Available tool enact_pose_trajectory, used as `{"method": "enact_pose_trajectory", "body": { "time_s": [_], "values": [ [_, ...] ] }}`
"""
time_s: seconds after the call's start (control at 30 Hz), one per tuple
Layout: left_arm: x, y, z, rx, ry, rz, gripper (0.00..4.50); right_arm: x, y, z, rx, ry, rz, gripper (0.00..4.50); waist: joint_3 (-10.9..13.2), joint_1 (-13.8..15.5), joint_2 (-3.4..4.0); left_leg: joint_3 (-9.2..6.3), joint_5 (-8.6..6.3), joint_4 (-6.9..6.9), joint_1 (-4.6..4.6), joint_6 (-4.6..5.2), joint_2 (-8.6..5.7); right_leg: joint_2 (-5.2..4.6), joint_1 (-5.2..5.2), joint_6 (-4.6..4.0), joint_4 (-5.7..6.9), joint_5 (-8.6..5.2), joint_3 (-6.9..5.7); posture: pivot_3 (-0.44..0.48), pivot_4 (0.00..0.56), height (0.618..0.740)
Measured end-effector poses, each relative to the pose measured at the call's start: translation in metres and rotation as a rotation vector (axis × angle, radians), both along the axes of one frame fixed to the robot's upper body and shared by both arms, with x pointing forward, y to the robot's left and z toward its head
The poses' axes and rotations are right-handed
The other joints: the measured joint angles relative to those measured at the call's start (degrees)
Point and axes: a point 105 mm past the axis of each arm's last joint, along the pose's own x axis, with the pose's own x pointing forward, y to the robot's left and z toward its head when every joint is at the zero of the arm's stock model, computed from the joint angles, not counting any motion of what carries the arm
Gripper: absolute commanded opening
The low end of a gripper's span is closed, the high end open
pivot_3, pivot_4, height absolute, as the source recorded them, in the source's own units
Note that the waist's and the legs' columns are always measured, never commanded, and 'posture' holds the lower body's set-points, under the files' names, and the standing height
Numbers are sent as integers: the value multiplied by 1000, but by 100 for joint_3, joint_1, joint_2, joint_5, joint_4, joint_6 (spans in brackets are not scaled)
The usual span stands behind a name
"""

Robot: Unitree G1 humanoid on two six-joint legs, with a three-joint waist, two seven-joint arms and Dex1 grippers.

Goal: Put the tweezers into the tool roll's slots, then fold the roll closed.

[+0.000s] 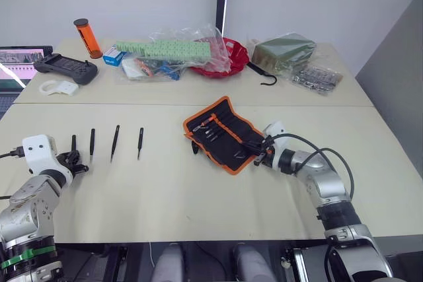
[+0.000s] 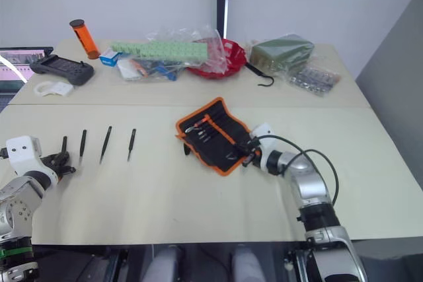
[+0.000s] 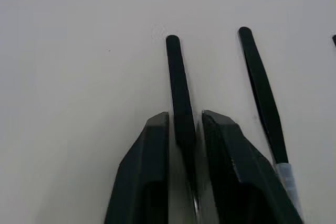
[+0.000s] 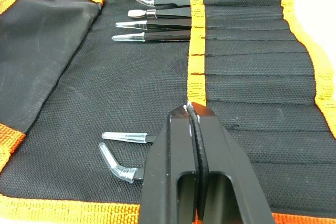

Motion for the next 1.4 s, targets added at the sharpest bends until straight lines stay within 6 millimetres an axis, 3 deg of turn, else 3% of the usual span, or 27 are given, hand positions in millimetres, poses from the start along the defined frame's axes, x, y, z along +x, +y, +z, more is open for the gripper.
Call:
{"method": "enact_pose_trajectory", "body": {
  "time_s": [0.37, 0.73, 0.97, 1.4],
  "values": [
    [-22, -4, -3, -7, 18, 56, 2158, 0, 0, 0, -6, 2, 11, 0, 0, -6, 0, 1, -3, -1, 0, -4, 0, -1, 0, 0, -1, 0, 2, 0, 150, 740],
    [-8, -9, -2, -34, -8, 58, 2158, 1, 0, -1, -17, 7, 13, 0, -3, 23, 5, 0, -2, 7, 4, -4, -2, 1, 4, 0, 3, 1, 0, 0, 150, 740],
    [-4, -9, -3, -36, -9, 73, 37, 1, -1, -1, -18, 4, 6, 0, -4, 33, 8, -1, -2, 7, 2, -4, -2, 0, 5, 2, 1, 1, 0, 0, 150, 740],
    [-1, -6, 1, -26, -25, 68, 14, 0, 0, -1, -18, -3, 5, 0, -4, 30, 6, -1, -2, 7, 0, -4, -2, 1, 3, 2, 0, 2, -1, 0, 150, 740]
  ]
}}
